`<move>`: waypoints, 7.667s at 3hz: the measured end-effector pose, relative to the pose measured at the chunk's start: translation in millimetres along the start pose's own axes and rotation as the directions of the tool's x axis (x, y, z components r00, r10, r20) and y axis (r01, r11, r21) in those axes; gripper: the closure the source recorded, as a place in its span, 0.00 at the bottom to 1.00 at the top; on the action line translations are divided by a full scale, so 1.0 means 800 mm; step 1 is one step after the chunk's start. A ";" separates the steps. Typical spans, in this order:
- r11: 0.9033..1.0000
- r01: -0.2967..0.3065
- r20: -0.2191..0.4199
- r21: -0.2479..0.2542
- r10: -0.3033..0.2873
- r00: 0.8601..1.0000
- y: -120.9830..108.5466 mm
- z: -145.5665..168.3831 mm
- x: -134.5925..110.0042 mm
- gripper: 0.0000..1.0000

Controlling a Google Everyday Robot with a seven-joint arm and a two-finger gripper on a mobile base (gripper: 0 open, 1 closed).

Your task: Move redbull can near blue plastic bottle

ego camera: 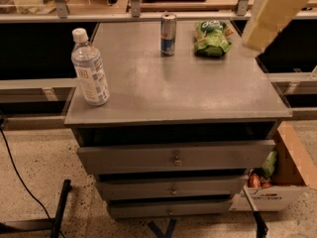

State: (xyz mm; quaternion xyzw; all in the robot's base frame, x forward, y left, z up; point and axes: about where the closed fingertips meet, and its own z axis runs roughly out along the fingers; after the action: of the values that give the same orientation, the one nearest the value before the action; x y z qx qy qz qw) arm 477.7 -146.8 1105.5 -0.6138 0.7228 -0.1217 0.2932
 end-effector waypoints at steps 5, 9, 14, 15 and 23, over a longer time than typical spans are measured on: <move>0.972 -0.232 0.219 0.030 0.220 0.951 -0.177 0.223 0.005 0.00; 0.938 -0.347 0.391 -0.011 0.324 0.862 -0.232 0.308 -0.027 0.00; 0.897 -0.426 0.657 -0.118 0.393 0.644 -0.234 0.422 -0.067 0.00; 0.895 -0.420 0.683 -0.150 0.401 0.610 -0.227 0.435 -0.068 0.00; 0.875 -0.399 0.705 -0.275 0.466 0.535 -0.221 0.395 -0.107 1.00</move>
Offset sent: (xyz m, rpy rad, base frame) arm 0.1907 -0.0081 -0.0403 0.3137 -0.0108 -0.1012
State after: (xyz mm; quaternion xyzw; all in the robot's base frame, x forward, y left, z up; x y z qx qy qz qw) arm 809.7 -44.9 971.8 -0.4210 0.6677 0.2492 0.5611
